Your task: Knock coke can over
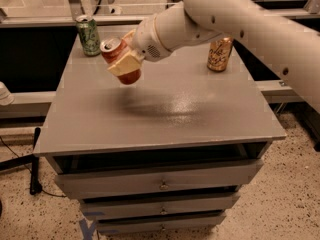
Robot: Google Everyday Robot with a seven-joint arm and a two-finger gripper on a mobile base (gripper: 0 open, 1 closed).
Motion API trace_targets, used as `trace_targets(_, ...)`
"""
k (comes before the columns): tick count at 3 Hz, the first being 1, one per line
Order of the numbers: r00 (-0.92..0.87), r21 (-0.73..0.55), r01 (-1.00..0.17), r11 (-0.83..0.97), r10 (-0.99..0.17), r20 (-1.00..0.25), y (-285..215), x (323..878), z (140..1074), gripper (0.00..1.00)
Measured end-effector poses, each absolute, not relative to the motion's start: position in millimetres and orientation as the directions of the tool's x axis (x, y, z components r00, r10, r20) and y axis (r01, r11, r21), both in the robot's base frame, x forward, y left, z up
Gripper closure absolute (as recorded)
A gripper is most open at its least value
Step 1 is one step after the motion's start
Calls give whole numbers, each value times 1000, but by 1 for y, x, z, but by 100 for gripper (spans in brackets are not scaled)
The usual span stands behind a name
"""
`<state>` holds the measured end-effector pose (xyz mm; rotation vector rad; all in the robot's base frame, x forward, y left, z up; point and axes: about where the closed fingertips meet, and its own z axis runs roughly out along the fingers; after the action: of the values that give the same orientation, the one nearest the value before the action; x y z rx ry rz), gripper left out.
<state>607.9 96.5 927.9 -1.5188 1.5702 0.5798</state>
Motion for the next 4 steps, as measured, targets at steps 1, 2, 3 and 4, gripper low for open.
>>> trace_targets(1,219,-362,-931,45,-722,-656,59,616,925,100)
trace_targets(2,272,-417,-909,-20,-785,-556,38,621,924,100)
trace_targets(3,303,-447,-892,-62,-818,-490,25,625,924,100)
trace_targets(4,318,-462,-883,-85,-832,-454,18,627,925,100)
